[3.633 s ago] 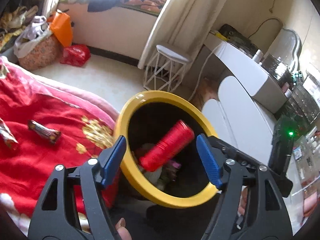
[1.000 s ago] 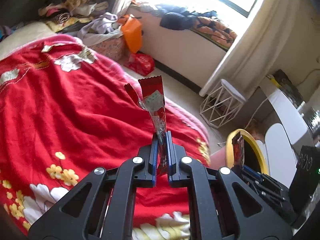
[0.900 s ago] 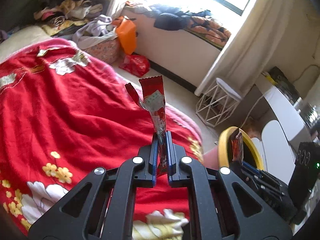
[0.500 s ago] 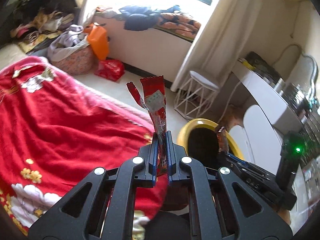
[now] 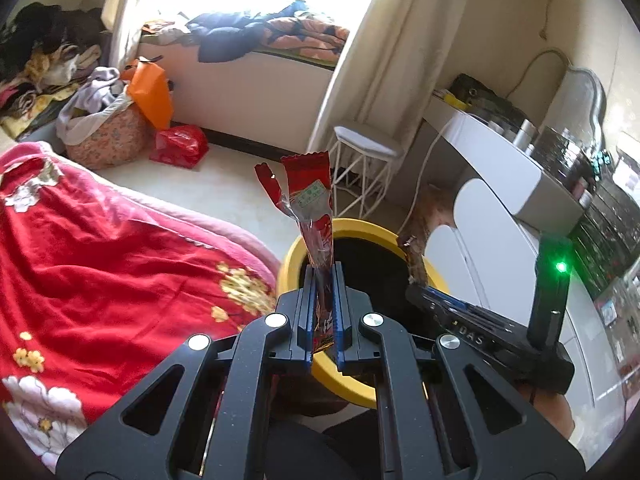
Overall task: Collect trash
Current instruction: 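Carry the wrapper with the left tool while the right tool carries the Energy bar over the bin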
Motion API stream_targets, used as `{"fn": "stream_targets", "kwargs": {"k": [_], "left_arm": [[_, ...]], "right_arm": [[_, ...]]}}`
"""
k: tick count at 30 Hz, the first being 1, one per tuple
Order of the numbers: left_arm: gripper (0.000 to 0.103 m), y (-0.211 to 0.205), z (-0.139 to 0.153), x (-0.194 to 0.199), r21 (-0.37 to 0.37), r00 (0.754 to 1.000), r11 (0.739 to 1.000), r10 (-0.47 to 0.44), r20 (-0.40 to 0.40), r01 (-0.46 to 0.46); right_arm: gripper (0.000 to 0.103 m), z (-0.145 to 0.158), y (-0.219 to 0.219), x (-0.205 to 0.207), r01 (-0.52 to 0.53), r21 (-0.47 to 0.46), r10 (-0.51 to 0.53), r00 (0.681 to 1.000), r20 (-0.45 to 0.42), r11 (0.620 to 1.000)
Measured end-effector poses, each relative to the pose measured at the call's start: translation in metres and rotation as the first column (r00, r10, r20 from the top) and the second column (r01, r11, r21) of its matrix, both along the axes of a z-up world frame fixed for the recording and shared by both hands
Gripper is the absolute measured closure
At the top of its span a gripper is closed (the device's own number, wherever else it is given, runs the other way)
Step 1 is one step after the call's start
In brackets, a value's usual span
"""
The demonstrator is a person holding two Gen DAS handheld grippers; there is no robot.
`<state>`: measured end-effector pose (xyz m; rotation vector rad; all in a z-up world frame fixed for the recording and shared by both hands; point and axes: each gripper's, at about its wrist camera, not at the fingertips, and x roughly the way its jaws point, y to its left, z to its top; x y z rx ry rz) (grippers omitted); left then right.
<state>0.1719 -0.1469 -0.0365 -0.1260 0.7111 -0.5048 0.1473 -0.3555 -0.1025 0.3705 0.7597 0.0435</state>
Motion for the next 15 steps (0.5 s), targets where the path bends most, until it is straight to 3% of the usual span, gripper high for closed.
{"fn": "stream_targets", "kwargs": {"k": [15], "left_arm": [[0.099, -0.051, -0.020, -0.005, 0.053, 0.994, 0.993, -0.103, -0.031, 0.105]], "right_arm": [[0.075, -0.007, -0.036, -0.007, 0.080, 0.010, -0.080, 0.997, -0.020, 0.997]]}}
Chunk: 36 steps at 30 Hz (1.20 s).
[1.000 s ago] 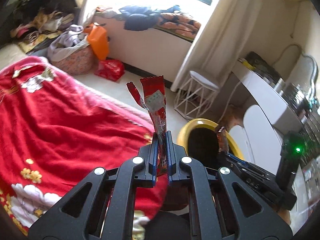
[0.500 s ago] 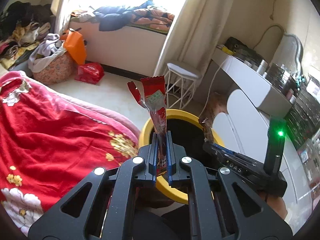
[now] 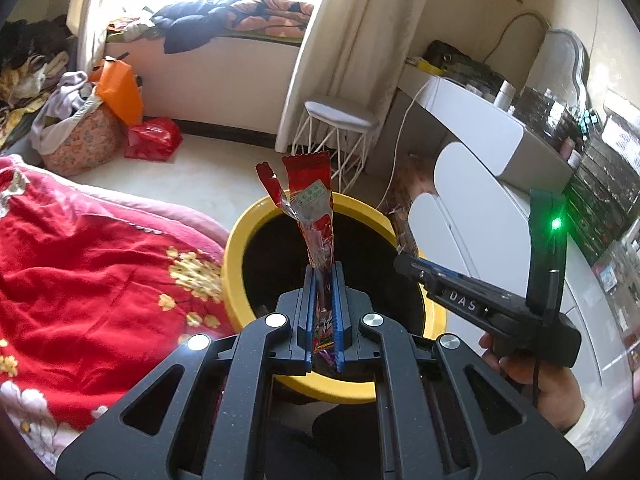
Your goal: Collect trash
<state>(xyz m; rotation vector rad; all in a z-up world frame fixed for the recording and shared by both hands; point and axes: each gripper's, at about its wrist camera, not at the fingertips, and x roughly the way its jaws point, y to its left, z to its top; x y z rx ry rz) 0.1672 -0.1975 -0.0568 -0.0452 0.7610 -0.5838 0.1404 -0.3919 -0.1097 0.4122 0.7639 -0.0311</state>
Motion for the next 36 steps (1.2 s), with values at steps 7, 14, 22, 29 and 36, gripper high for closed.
{"fn": "stream_targets", "kwargs": {"k": [7, 14, 22, 29, 36], "left_arm": [[0.099, -0.013, -0.007, 0.001, 0.012, 1.000, 1.000, -0.024, -0.015, 0.024], [0.099, -0.021, -0.016, 0.005, 0.017, 0.998, 0.999, -0.046, -0.044, 0.046], [0.099, -0.032, -0.030, 0.014, 0.026, 0.995, 0.998, -0.063, -0.081, 0.065], [0.097, -0.040, -0.041, 0.026, 0.034, 0.990, 0.996, -0.080, -0.116, 0.084], [0.048, -0.040, -0.035, 0.024, 0.035, 0.992, 0.996, -0.073, -0.100, 0.077]], "right_arm": [[0.075, -0.002, -0.015, -0.002, 0.033, 0.009, -0.033, 0.999, 0.002, 0.999], [0.074, -0.004, -0.026, 0.001, 0.036, 0.021, -0.036, 0.999, -0.004, 0.999], [0.073, -0.006, -0.027, 0.001, 0.025, 0.040, -0.024, 1.000, -0.007, 0.999], [0.058, -0.011, -0.033, 0.001, 0.033, 0.074, -0.032, 0.999, -0.016, 0.997], [0.044, -0.007, -0.038, -0.013, 0.068, 0.054, -0.068, 0.998, -0.001, 0.996]]}}
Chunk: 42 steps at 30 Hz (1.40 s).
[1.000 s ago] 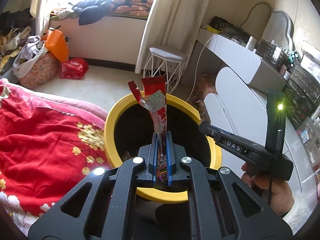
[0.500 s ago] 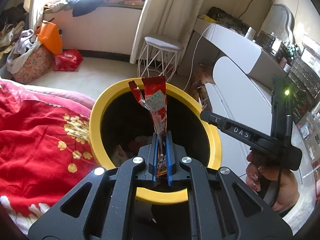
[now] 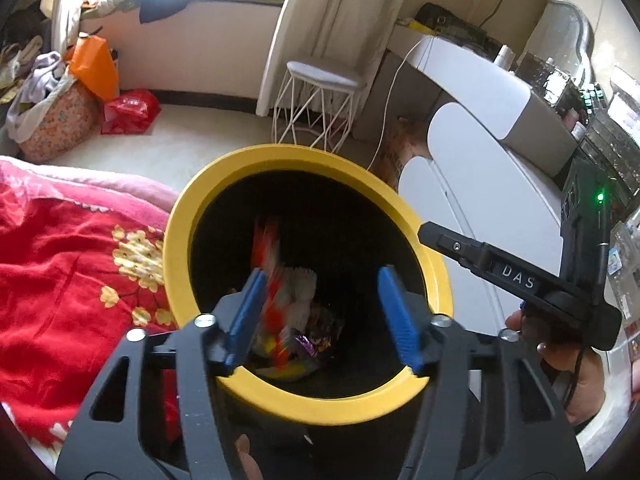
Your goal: Collect trash
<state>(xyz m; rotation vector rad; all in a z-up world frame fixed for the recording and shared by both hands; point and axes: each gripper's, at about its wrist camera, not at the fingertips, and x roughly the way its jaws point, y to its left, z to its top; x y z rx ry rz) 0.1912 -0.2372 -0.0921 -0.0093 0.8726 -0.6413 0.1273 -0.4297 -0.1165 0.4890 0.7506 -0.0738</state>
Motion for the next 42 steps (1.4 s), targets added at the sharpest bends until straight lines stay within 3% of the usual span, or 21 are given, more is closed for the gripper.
{"fn": "stream_targets", "kwargs": {"k": [3, 6, 15, 22, 31, 39, 42], "left_arm": [[0.024, 0.008, 0.008, -0.005, -0.013, 1.000, 1.000, 0.024, 0.017, -0.024], [0.011, 0.021, 0.018, -0.013, -0.025, 0.998, 0.999, 0.049, 0.043, -0.048], [0.011, 0.081, 0.036, -0.039, 0.003, 0.971, 0.977, 0.212, 0.110, -0.214], [0.011, 0.127, 0.043, -0.064, 0.016, 0.930, 0.940, 0.333, 0.156, -0.339], [0.011, 0.171, 0.063, -0.103, -0.011, 0.862, 0.893, 0.437, 0.255, -0.449], [0.011, 0.202, 0.078, -0.145, -0.061, 0.777, 0.850, 0.506, 0.376, -0.524], [0.011, 0.209, 0.079, -0.154, -0.080, 0.761, 0.840, 0.522, 0.384, -0.536]], "right_arm": [[0.035, 0.007, 0.003, -0.009, 0.009, -0.023, -0.008, 1.000, 0.028, 1.000], [0.025, 0.018, 0.009, -0.015, 0.008, -0.064, -0.004, 0.998, 0.062, 0.998], [0.008, 0.051, 0.051, -0.033, -0.052, -0.144, 0.076, 0.983, 0.167, 0.988], [0.007, 0.064, 0.097, -0.048, -0.100, -0.222, 0.150, 0.963, 0.223, 0.970], [0.007, 0.071, 0.150, -0.077, -0.103, -0.303, 0.203, 0.926, 0.319, 0.947], [0.007, 0.081, 0.178, -0.118, -0.033, -0.364, 0.217, 0.851, 0.478, 0.931], [0.007, 0.080, 0.184, -0.129, -0.006, -0.366, 0.206, 0.836, 0.508, 0.930]]}}
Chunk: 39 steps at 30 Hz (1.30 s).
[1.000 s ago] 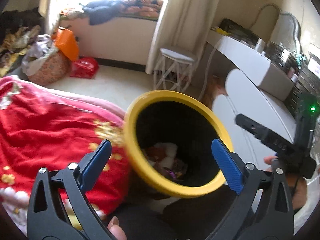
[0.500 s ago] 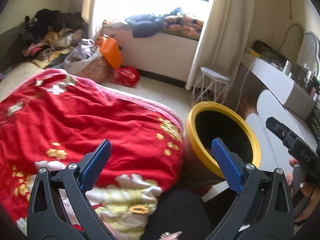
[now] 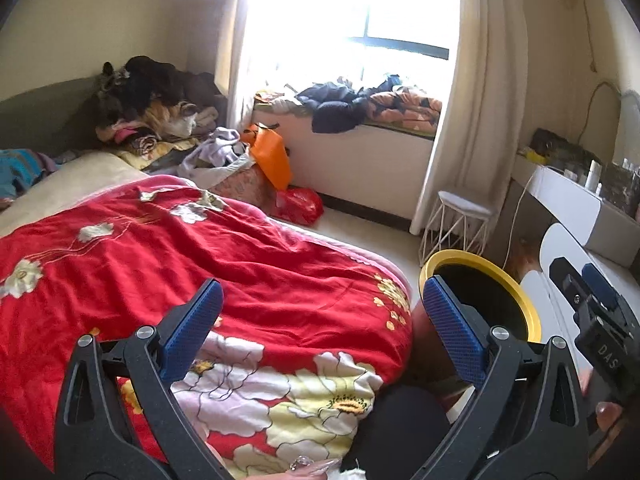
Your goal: Collect trash
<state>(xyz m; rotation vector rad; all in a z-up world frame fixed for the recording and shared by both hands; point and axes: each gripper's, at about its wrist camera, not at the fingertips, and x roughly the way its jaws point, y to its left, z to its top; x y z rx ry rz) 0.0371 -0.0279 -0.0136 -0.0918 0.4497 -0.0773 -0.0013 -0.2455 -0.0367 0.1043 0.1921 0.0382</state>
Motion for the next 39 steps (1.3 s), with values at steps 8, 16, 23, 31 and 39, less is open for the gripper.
{"fn": "stream_targets", "kwargs": {"k": [8, 16, 23, 31, 39], "left_arm": [[0.011, 0.003, -0.013, -0.007, 0.009, 1.000, 1.000, 0.005, 0.000, -0.005], [0.011, 0.002, -0.013, -0.010, 0.006, 1.000, 1.000, -0.012, 0.020, 0.012], [0.011, 0.002, -0.013, -0.011, 0.007, 0.999, 1.000, -0.019, 0.026, 0.018], [0.011, 0.002, -0.012, -0.011, 0.005, 0.999, 1.000, -0.021, 0.027, 0.021], [0.011, 0.002, -0.012, -0.011, 0.004, 0.999, 1.000, -0.019, 0.026, 0.019]], "right_arm": [[0.007, -0.007, 0.009, -0.006, 0.002, -0.033, -0.001, 1.000, 0.030, 0.999], [0.007, -0.010, 0.008, -0.006, 0.010, -0.020, -0.009, 1.000, 0.023, 1.000], [0.006, -0.012, 0.006, -0.009, 0.010, -0.022, -0.009, 1.000, 0.017, 1.000], [0.006, -0.012, 0.006, -0.008, 0.009, -0.021, -0.009, 1.000, 0.015, 1.000], [0.006, -0.013, 0.005, -0.008, 0.010, -0.020, -0.010, 1.000, 0.017, 1.000]]}}
